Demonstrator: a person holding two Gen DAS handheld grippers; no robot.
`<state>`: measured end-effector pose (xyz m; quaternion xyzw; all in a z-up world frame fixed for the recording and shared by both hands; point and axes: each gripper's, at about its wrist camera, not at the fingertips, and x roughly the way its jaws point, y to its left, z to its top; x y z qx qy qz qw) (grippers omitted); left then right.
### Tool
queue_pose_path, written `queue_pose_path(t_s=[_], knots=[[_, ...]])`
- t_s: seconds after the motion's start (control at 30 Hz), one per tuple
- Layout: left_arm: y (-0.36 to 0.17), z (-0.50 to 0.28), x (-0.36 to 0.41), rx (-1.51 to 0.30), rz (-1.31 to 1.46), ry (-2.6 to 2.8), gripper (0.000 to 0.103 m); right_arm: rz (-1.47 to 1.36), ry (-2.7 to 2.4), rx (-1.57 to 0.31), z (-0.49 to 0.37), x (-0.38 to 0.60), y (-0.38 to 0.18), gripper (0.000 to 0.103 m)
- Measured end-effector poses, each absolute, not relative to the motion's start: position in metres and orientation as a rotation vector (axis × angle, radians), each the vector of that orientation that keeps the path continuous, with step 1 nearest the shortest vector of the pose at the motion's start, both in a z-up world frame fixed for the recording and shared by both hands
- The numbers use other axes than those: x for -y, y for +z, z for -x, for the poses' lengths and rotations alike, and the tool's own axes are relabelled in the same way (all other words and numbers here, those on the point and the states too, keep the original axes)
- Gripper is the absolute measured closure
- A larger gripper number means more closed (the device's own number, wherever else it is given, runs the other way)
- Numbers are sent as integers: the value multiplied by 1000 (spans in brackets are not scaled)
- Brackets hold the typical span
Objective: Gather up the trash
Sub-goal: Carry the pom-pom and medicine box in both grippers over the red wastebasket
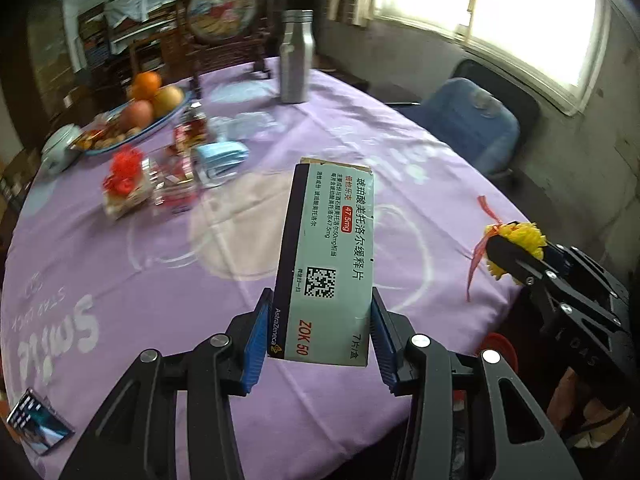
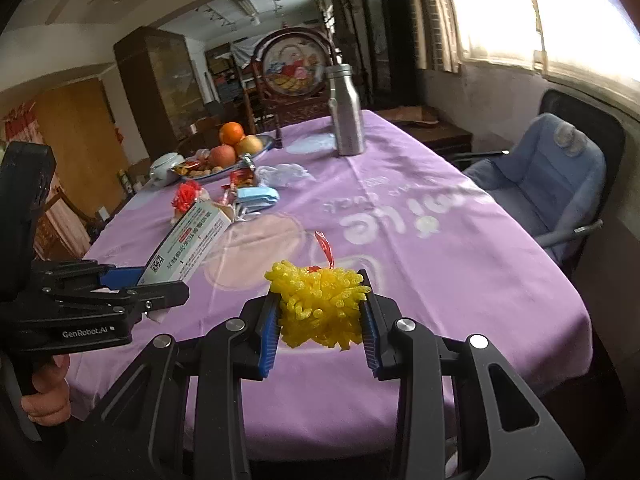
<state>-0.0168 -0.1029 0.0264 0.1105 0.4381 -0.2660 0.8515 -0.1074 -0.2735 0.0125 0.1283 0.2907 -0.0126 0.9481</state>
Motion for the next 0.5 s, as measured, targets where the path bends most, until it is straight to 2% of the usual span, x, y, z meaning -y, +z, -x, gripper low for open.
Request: queue_pose_path(t_s=[0.5], knots=[[-1, 96, 224, -936, -478, -862, 57, -436, -287, -678, 201, 381, -46, 67]])
